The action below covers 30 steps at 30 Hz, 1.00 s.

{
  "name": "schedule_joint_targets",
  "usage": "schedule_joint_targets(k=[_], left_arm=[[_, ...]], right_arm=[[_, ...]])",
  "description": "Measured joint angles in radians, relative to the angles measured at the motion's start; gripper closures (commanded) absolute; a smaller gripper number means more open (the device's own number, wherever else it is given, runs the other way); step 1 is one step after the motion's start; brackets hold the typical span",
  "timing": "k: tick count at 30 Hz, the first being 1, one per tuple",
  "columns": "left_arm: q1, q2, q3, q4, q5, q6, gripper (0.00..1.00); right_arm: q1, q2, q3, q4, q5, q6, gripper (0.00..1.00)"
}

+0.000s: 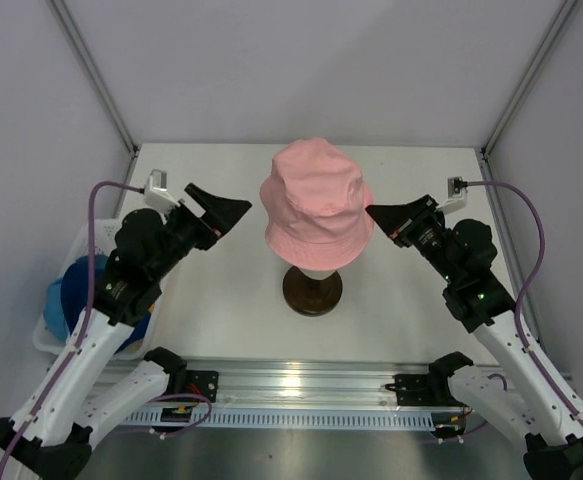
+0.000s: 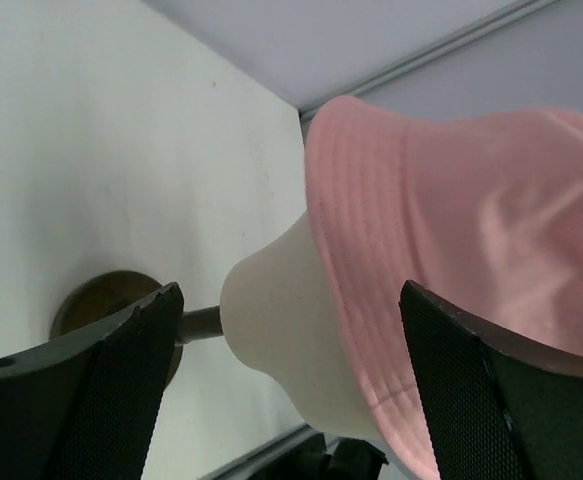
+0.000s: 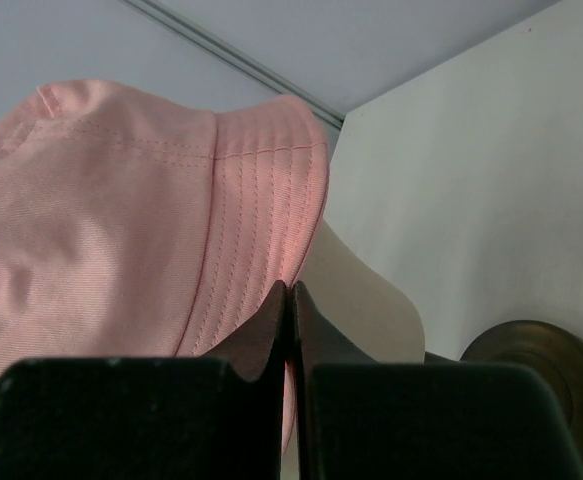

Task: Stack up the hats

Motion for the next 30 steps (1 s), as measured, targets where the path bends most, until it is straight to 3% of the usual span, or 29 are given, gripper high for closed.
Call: schedule_joint_targets(k=[5,16,26,30], left_arm=[[0.002,0.098,-0.05,0.105,0.094,-0.065,0.09],[0.002,0.127,-0.118,0.426,0.283,-0.158,0.09],[0.014,0.198,-0.145,0.495,0.238,-0.193,0.12],[0.016,0.198,-0.181,0.533,0.199,-0.256,0.21]], right_arm=[[0.02,-0.001,-0.003,-0.008,0.025,0.0,1.0],[0.041,-0.01,-0.01,-0.02,0.062,0.0,1.0],[0.045,-0.002,-0.01,-0.025,0.069,-0.002,1.0],[0.046,0.002,-0.01,-0.027,0.07,-0.008,1.0]])
